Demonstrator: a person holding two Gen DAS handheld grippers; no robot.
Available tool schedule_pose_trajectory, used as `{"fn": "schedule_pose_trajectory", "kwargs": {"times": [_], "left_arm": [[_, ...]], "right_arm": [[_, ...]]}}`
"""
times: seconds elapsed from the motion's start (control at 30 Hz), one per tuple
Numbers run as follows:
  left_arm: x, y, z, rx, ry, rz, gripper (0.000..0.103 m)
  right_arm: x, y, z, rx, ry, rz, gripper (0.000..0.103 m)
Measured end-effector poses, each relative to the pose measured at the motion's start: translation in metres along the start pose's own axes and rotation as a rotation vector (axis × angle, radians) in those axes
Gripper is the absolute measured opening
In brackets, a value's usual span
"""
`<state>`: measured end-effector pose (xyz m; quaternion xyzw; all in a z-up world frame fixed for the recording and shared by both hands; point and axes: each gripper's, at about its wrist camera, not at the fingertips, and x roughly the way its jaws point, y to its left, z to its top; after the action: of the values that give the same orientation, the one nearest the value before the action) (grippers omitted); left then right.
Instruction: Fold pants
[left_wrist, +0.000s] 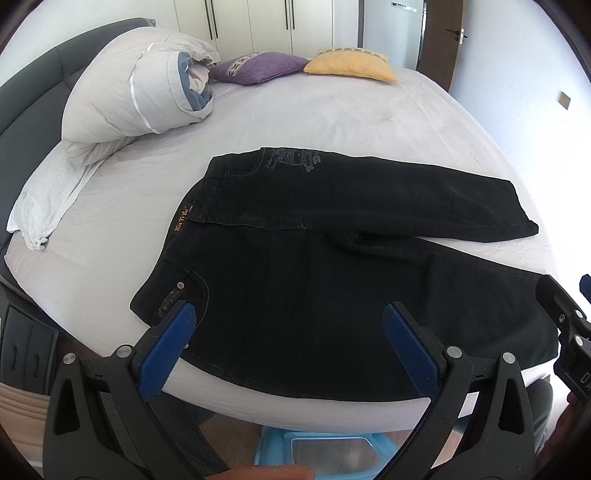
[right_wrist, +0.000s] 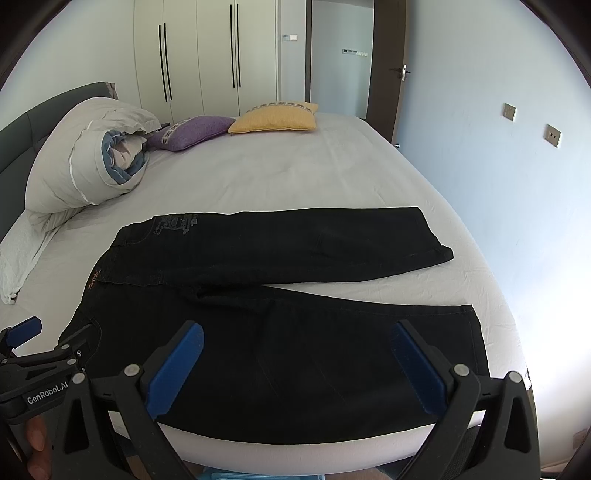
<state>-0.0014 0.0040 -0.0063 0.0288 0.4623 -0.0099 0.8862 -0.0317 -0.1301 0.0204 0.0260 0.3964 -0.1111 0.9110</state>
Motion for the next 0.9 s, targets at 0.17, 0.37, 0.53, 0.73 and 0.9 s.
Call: {"fn": "schedule_pose_trajectory", "kwargs": {"times": [0.17, 0.37, 0.53, 0.73, 0.9], "left_arm": [[0.0009, 0.0014, -0.0010, 0.001, 0.002, -0.001, 0.103], [0.0010, 0.0009, -0.0009, 0.001, 0.002, 0.001, 0.103], [0.0012, 0.0011, -0.0011, 0.001, 0.003, 0.002, 0.103], [0.0010, 0.0004, -0.0006, 0.001, 0.003, 0.002, 0.103], [0.0012, 0.0001, -0.0002, 0.001, 0.003, 0.003, 0.103]], "right_arm": [[-0.0002, 0.0003, 0.0001, 0.001, 0.002, 0.000, 0.103], [0.0000, -0.0001, -0.0001, 0.001, 0.002, 0.001, 0.103], [0.0000, 0.0001, -0.0002, 0.001, 0.003, 0.002, 0.103], [0.0017, 0.0000, -0.0032, 0.001, 0.003, 0.003, 0.103], [0.0014, 0.0007, -0.0029, 0.001, 0.003, 0.003, 0.103]]}}
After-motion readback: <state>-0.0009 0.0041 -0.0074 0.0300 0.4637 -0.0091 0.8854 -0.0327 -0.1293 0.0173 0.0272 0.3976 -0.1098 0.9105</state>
